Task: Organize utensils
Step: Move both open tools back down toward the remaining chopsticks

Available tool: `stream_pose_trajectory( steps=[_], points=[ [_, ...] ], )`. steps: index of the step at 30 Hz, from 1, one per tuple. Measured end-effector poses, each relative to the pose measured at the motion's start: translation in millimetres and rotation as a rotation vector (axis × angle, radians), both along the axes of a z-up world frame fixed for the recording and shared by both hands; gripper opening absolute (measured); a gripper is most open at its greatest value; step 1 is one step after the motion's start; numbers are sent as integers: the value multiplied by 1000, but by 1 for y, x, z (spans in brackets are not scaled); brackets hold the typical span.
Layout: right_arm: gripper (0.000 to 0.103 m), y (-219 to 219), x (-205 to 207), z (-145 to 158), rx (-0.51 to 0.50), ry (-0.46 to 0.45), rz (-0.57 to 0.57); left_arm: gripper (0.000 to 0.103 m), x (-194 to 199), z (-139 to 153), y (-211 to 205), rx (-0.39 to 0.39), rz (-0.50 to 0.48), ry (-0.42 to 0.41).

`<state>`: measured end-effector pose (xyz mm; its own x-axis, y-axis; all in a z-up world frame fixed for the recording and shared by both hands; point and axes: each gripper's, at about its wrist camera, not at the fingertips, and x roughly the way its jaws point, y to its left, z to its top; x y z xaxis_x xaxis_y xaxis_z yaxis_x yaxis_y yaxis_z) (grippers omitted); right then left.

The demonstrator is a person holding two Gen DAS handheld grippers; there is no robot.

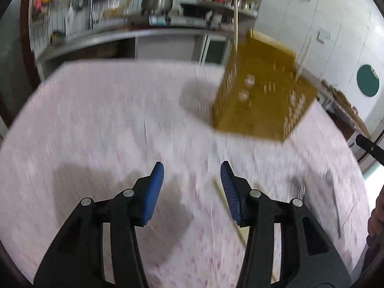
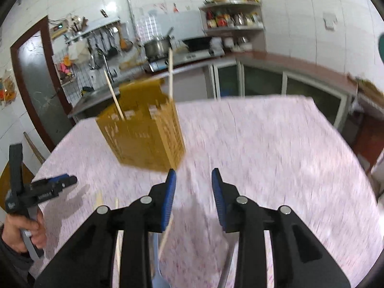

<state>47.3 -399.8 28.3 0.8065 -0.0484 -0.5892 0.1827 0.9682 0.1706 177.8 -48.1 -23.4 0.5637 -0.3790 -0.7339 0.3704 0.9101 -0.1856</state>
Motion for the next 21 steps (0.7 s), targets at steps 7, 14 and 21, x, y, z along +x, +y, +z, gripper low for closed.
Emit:
stream_pose_trajectory(
  steps=[7,14,21],
  points=[
    [32,6,-11,-30,18,38,14,48,-29,-26,-18,45,-20,1],
    [36,9,-7,-40,39,58,25,51,-23,-35,-39,160,-14,18],
    [38,8,-3,-44,41,73,31,52,-19,-34,-33,176,-26,35]
  ],
)
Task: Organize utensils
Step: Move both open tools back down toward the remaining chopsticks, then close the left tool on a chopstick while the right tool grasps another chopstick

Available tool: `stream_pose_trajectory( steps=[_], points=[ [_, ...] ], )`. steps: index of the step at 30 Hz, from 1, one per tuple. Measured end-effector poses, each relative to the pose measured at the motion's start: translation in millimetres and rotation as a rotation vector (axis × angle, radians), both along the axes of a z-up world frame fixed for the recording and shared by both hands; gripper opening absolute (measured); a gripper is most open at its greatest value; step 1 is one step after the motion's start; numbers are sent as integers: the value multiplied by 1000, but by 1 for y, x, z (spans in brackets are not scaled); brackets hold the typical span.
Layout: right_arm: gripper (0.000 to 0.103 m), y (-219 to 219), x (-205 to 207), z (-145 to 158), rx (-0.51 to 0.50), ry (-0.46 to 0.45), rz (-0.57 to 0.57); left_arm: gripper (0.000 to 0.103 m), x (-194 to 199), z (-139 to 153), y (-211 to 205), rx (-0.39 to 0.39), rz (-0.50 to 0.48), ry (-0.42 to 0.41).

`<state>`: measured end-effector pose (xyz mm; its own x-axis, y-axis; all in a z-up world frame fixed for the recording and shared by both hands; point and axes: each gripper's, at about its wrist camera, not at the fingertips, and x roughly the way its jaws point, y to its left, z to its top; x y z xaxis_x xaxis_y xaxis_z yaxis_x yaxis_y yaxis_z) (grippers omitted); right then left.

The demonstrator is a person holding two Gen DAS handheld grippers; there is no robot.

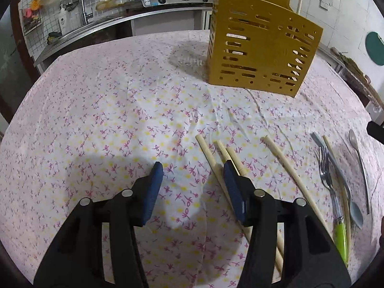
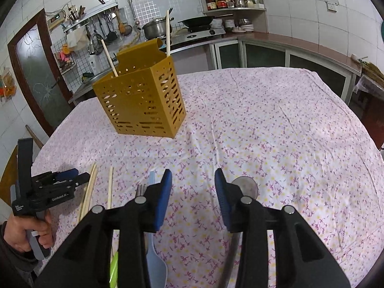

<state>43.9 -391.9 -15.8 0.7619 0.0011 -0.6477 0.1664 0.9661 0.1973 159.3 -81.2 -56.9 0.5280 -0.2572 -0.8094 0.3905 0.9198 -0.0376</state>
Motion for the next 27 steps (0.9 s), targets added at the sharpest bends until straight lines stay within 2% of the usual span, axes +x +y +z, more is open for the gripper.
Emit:
stream_pose_trajectory(
  steps=[4,8,15,18,20,22,24,27],
  points=[
    [38,6,11,-2,-15,26,16,55,4,-1,-1,-2,-4,17],
    [38,16,27,-12,-11,90,18,56,13,-5,-12,41,-16,3],
    [38,37,47,-30,-46,169,11,56,30,-3,-20,42,-15,14],
    [37,44,56,-39,-58,208,-1,50,34,-3,-24,37,-15,11],
    [32,48,60,-46,-68,237,-9,40,35,-2,-25,27,-17,10],
    [26,56,62,-48,-101,249,-11,24,36,0,-27,6,-22,19],
    [20,60,63,-49,-119,254,1,18,37,-1,-30,2,-44,19],
    [12,57,66,-49,-103,255,12,14,38,-2,-28,-23,-47,23]
  ],
)
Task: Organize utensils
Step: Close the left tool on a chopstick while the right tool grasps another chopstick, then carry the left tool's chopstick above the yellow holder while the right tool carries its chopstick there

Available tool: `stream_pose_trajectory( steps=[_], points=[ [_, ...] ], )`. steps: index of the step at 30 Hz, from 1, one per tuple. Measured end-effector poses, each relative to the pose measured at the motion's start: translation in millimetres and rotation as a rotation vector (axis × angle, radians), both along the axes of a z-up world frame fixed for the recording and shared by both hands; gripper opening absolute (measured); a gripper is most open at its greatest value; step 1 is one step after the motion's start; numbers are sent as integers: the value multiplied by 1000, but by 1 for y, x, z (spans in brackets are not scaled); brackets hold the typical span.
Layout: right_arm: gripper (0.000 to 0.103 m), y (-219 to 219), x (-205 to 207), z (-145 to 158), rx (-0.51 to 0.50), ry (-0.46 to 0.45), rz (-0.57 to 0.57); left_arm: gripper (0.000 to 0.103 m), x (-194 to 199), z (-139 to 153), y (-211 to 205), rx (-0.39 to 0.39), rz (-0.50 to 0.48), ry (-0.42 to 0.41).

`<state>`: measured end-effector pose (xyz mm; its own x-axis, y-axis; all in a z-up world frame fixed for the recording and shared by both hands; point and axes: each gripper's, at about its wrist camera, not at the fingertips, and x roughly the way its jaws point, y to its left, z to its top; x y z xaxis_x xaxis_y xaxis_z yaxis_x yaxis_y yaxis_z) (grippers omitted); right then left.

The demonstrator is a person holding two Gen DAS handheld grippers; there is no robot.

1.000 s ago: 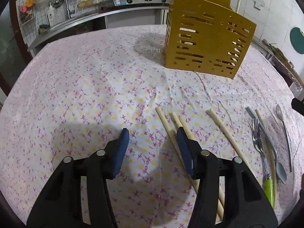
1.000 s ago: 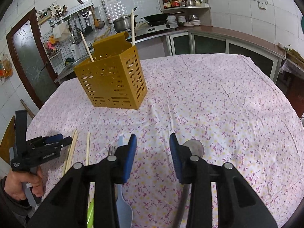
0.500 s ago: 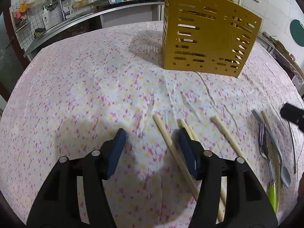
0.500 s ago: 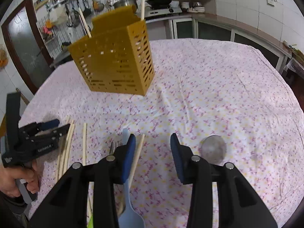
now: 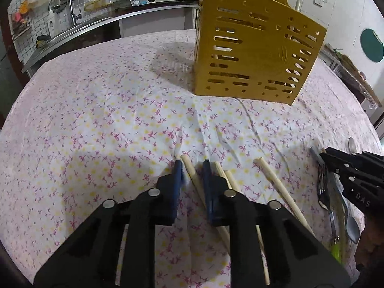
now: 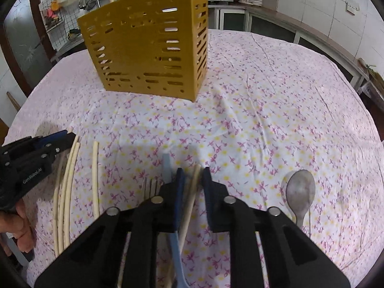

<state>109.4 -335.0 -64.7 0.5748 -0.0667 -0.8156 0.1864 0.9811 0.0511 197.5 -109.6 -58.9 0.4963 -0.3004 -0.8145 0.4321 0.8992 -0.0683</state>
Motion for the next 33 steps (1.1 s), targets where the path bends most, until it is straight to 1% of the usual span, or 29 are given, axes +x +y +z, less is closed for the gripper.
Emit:
stream_pose_trajectory(
  steps=[1,3,5,7,10,12,16,19,21,24,26,27,29,33],
  points=[
    [9,-3,1,0,14,3,-2,12,3,0,1,-15,0,7],
    [8,-9,4,2,48,14,1,10,6,0,5,-32,-4,19],
    [8,-11,5,4,62,14,5,7,6,1,7,-40,-14,29],
    [7,-13,2,7,79,1,10,4,7,3,11,-58,-16,36],
    [7,-16,-4,18,95,-39,16,4,9,12,19,-91,-18,35],
    [7,-15,-9,25,96,-65,20,4,8,15,22,-94,-23,29],
    [7,-17,-11,34,94,-86,21,4,1,20,23,-79,-35,14],
    [7,-19,-13,34,91,-86,22,4,-4,19,24,-58,-34,8],
    [7,-20,-13,35,94,-89,21,4,-12,20,29,-58,-26,-3],
    [7,-22,-16,36,100,-100,26,4,-13,24,33,-66,-28,-13],
    [6,-22,-18,44,105,-129,29,4,-11,27,36,-80,-22,-15],
    [6,-23,-19,48,108,-145,29,4,-10,32,39,-103,-17,-19],
    [6,-25,-23,62,110,-186,27,4,-10,40,41,-125,-11,-38],
    [6,-26,-31,89,105,-270,35,4,-13,66,42,-176,-10,-98]
  ],
)
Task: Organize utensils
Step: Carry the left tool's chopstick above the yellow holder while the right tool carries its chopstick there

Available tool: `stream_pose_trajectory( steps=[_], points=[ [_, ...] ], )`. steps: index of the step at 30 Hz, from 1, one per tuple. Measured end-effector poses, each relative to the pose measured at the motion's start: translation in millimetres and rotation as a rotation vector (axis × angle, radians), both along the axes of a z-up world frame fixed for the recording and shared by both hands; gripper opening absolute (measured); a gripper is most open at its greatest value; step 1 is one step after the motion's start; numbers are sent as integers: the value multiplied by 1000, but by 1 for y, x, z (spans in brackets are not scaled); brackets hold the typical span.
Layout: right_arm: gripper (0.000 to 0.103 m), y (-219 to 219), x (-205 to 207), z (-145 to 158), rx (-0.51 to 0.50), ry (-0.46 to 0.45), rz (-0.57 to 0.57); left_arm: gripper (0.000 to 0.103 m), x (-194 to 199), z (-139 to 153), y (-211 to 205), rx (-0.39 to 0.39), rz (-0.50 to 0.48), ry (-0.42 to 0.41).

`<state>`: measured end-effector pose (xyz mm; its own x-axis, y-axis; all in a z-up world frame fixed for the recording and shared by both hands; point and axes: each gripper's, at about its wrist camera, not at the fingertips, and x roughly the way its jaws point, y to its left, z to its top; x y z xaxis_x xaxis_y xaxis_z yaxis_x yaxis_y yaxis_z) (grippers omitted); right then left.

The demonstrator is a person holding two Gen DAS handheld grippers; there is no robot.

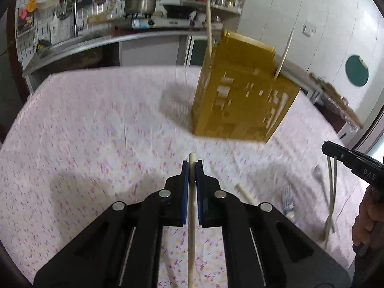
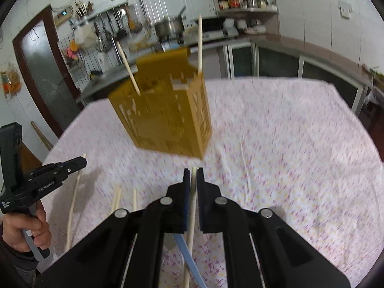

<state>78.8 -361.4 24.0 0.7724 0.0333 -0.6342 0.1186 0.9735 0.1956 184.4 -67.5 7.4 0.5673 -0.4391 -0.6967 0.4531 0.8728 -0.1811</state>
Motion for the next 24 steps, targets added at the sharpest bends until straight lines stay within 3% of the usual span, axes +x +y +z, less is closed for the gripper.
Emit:
stream_pose_trajectory(
  steps=[6,9,12,17,24],
  points=[
    [6,2,-13,40,-34,-121,-11,4,-7,32,-4,-38,-5,-76],
    [6,5,-5,42,-54,-81,20,4,-7,37,-8,-27,-14,-82],
    [10,4,9,25,-63,-2,23,4,-4,29,-9,-18,-11,-64],
    [10,7,35,-33,-23,163,60,4,0,5,-9,-7,-8,-16],
    [10,4,58,-69,-26,257,37,5,10,-17,-9,27,-10,16]
  ],
)
